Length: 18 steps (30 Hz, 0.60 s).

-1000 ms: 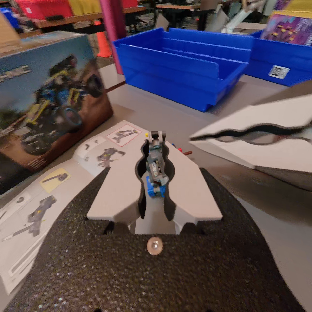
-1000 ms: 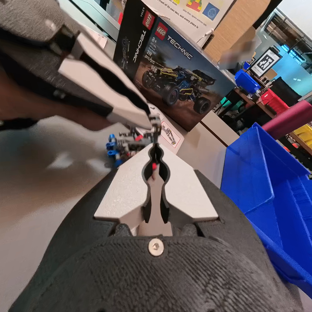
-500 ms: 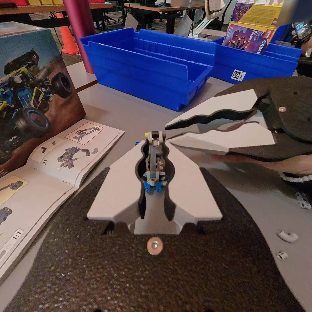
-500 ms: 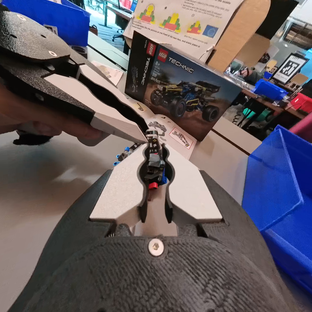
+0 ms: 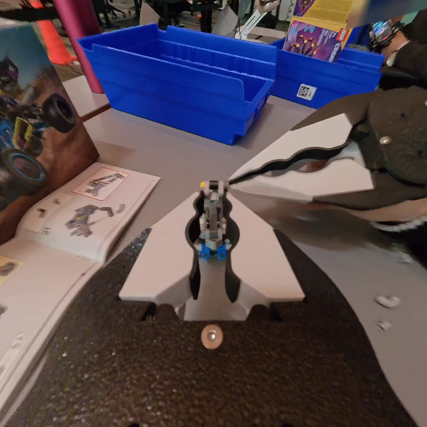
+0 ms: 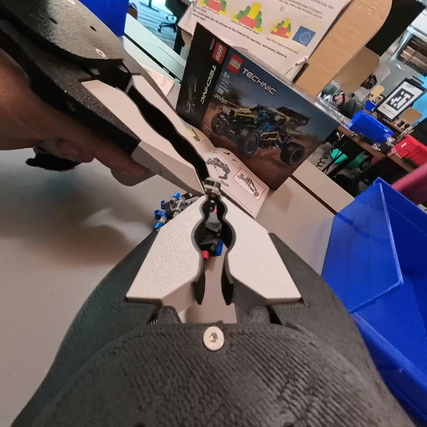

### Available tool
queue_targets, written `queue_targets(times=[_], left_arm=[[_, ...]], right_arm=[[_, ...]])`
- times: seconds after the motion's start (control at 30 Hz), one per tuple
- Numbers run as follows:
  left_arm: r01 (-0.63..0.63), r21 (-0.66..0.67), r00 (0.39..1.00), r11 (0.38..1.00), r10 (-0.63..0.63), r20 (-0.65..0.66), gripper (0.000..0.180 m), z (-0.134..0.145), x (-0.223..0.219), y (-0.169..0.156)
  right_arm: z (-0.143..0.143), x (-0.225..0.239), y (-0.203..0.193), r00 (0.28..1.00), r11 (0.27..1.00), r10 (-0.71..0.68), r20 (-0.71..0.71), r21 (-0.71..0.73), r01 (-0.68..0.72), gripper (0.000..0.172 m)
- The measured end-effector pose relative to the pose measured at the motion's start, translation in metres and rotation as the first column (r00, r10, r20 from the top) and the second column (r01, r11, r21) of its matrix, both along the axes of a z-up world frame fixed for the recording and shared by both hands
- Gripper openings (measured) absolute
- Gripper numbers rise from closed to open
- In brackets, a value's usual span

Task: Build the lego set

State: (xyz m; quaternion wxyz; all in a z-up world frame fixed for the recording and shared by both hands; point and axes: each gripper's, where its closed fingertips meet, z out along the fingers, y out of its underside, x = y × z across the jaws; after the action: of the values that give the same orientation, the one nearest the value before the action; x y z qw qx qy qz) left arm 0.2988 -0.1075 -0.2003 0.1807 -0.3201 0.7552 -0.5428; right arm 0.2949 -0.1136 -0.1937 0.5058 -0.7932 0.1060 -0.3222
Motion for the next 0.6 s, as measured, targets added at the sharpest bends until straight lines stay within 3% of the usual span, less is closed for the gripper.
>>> queue_targets(times=[0.07, 0.2, 0.37, 0.43, 0.6], left_arm=[[-0.100, 0.031, 0.991, 0.995, 0.097, 0.090, 0.012, 0.009, 0.011, 0.013], [-0.031, 0.023, 0.997, 0.999, 0.030, 0.065, 0.012, 0.011, 0.006, 0.007], [0.008, -0.034, 1.000, 0.999, -0.008, 0.002, 0.012, 0.006, -0.001, -0.004], [0.002, -0.032, 1.000, 0.999, -0.002, 0.009, 0.012, 0.007, -0.001, -0.005], [0.004, -0.060, 1.000, 0.998, -0.005, -0.009, 0.012, 0.007, -0.003, -0.007]], right_arm=[[-0.009, -0.006, 0.003, 1.000, 0.999, 0.016, -0.025, -0.039, -0.017, 0.000], [-0.025, -0.009, 0.008, 0.993, 0.998, 0.002, -0.116, -0.059, -0.009, 0.000], [0.003, 0.004, -0.007, 0.995, 0.989, -0.052, -0.088, 0.134, 0.063, 0.008], [0.000, 0.003, -0.005, 0.993, 0.989, -0.025, -0.114, 0.140, 0.041, 0.017], [0.000, 0.000, -0.001, 0.994, 0.990, -0.005, -0.113, 0.142, 0.021, 0.012]])
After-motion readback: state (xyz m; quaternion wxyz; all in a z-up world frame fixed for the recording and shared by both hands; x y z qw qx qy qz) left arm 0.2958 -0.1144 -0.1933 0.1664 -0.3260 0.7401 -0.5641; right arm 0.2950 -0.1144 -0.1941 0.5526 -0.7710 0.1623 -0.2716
